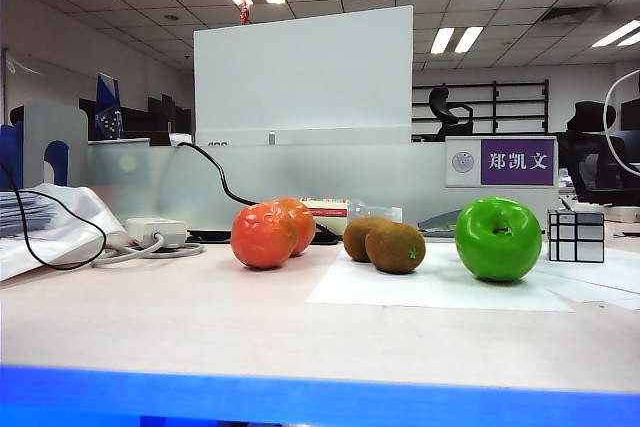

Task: Put the same fruits together.

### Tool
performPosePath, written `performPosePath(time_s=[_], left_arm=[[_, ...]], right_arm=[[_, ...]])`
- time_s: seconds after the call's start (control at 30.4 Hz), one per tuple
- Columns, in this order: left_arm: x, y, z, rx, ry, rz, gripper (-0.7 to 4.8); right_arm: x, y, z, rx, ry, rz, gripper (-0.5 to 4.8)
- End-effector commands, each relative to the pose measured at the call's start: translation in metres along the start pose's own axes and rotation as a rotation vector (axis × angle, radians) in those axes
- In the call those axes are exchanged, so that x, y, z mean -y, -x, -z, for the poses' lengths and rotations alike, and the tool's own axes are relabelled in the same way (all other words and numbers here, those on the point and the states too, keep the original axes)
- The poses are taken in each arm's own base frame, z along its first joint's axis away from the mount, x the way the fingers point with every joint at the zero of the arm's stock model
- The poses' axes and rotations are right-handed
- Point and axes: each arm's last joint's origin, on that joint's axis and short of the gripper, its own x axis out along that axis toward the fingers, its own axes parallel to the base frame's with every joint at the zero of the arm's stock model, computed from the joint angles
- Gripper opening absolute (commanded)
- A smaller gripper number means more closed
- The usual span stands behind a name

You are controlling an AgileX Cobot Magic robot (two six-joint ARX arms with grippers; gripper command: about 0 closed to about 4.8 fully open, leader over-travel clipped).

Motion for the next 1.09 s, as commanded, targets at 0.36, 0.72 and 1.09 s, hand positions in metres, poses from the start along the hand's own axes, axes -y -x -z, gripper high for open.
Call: performPosePath(time_s=[0.36,0.72,1.09], left_arm=[[0.000,0.000,-0.001,0.011,-0.007,0.001,0.04],[0.000,0.000,-0.001,0.011,-0.007,0.001,0.04],[0.000,0.000,-0.001,0.011,-0.007,0.001,0.04]], right_arm=[[0.000,0.000,0.000,0.010,-0.001,-0.001,-0.08],[0.002,0.000,-0.001,0.029,0.236,0.045,-0.08],[0.016,0.002,-0.009,0.090,0.260,0.200,-0.08]])
